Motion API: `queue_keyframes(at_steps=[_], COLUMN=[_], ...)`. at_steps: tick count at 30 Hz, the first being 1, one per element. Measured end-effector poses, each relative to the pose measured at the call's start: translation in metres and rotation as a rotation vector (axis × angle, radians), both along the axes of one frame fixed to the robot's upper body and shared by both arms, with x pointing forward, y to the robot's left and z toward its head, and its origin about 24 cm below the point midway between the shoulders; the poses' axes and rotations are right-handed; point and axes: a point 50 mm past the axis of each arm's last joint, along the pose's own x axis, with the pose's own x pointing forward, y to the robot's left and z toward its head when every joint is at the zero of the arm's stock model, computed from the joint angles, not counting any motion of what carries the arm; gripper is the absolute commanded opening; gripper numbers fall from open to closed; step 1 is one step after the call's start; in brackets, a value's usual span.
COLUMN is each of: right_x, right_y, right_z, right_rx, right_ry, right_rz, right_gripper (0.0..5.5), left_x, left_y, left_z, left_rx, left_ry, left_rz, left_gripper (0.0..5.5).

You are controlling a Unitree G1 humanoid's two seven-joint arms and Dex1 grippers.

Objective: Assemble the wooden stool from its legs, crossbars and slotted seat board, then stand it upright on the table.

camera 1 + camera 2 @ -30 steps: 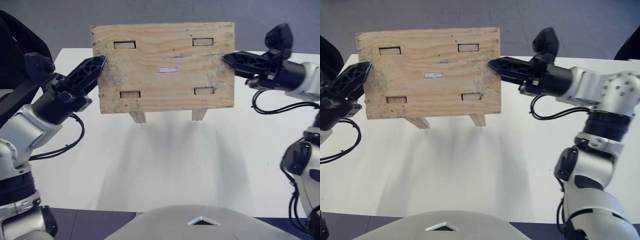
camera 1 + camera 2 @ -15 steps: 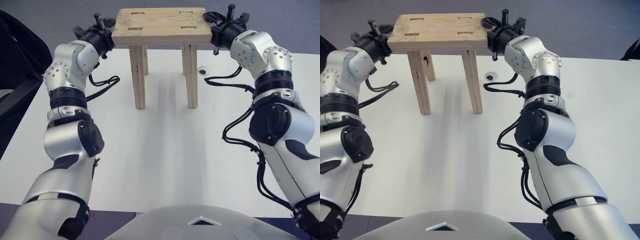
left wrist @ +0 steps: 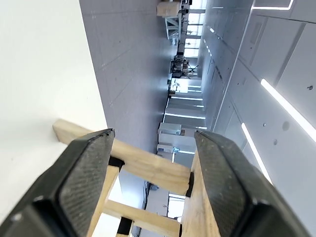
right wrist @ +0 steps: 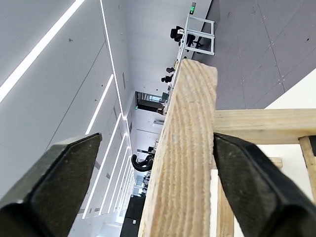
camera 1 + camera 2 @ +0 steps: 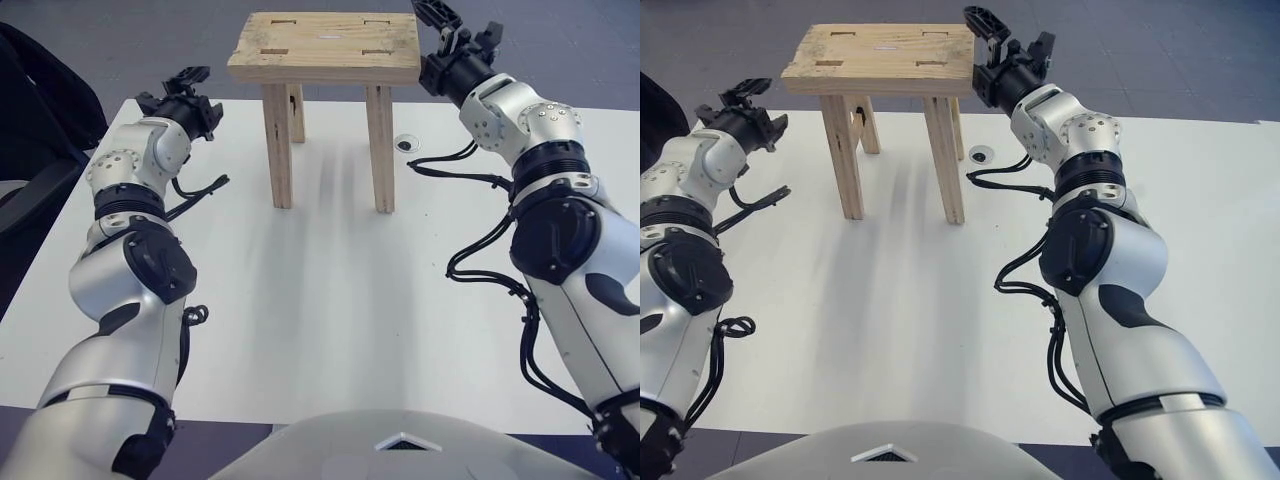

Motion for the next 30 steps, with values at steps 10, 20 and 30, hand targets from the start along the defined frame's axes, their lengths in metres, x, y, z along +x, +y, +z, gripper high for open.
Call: queue_keyframes(at_steps=[10, 20, 30], right_x=[-0.001, -0.015, 0.008], right_y=[-0.072, 0.033, 0.067], right_z=[-0.001, 0.181, 0.026], right_rx=[-0.188, -0.782, -1.011], right_ry=[0.016, -0.921, -0.515], right_rz=[-0.278, -0.448, -0.159], right_gripper=[4.15, 3.55, 3.55], left_x=[-0.029, 0.001, 0.042], left_y=[0.028, -0.088, -0.108], left_z=[0.056, 0.238, 0.059], left_rx=[0.717, 1.348, 1.322], left_ry=[-0.268, -0.801, -0.316], left_rz=[0.189, 0.330, -0.119], left_gripper=[3.01, 2.69, 2.69])
